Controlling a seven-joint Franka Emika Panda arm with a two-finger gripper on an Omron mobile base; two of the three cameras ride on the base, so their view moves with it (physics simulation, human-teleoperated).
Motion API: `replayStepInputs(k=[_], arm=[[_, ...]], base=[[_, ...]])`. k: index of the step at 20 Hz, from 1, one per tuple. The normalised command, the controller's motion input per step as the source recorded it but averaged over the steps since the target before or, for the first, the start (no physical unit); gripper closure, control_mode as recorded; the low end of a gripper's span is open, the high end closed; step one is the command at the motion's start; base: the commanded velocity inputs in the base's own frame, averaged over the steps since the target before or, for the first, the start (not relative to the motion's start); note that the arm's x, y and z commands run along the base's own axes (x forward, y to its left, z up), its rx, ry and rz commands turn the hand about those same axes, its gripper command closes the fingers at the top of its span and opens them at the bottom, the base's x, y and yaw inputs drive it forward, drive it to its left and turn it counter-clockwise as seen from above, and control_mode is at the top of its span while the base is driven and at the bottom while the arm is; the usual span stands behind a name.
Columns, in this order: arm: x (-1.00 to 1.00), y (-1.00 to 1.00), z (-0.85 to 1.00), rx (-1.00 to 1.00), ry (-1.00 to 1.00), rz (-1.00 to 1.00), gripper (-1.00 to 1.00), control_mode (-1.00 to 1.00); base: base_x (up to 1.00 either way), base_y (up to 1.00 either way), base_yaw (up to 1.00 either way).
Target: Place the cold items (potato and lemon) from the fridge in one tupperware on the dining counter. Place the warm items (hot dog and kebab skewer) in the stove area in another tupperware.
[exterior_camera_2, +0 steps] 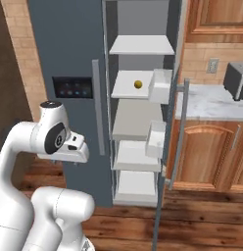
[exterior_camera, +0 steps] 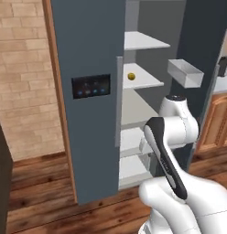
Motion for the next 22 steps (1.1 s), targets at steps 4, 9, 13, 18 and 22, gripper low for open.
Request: replayStepInputs(k=[4, 9, 13, 18, 22], arm=[[0.00, 0.00, 0.00, 0.00, 0.00, 0.00, -1.00, 1.00], [0.00, 0.00, 0.00, 0.00, 0.00, 0.00, -1.00, 1.00], [0.00, 0.00, 0.00, 0.00, 0.00, 0.00, -1.00, 1.00], [0.00, 0.00, 0.00, 0.00, 0.00, 0.00, -1.00, 1.00], [0.00, 0.00, 0.00, 0.00, 0.00, 0.00, -1.00, 1.00]], base=[[0.38, -0.23, -0.27], [0.28, -0.05, -0.29], [0.48, -0.08, -0.28], [0.68, -0.02, -0.15], [0.55, 0.00, -0.04]])
